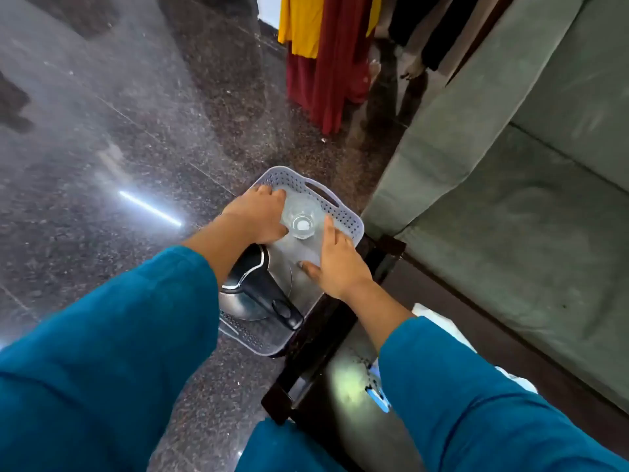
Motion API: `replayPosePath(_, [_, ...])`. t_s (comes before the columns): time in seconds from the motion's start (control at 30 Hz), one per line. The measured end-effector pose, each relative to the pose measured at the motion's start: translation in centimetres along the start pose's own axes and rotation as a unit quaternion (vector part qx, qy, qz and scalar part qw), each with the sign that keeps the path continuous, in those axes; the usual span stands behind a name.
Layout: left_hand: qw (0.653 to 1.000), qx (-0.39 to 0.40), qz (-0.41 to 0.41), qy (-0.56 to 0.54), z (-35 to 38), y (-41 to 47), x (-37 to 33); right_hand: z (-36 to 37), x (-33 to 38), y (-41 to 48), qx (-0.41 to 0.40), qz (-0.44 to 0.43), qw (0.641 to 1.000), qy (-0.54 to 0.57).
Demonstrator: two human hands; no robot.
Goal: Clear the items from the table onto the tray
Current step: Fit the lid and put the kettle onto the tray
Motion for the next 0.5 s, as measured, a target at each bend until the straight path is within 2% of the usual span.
replayPosePath(0.23, [0.987, 0.135, 0.008, -0.09, 4.7, 5.2, 2.1, 2.0, -0.9, 7.2, 0.001, 0.108, 0.986, 0.125])
replayPosePath(0.4, [0.985, 0.14, -0.005, -0.105, 7.0, 7.4, 2.8, 4.5, -1.3, 10.0, 0.022, 0.131, 0.974, 0.182])
replayPosePath(0.5, [0.984, 0.092, -0.02, -0.153, 6.7, 8.1, 3.3, 4.7, -1.2, 10.8, -0.001, 0.141, 0.967, 0.212])
Point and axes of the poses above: each hand's wrist, its own y-axis towards the middle knuckle, its own z-axis out of the palm, x = y × z, the point moved 6 cm from there along y, towards the middle knuckle, and after that the axes turned 13 degrees about z, right-handed, at the moved point
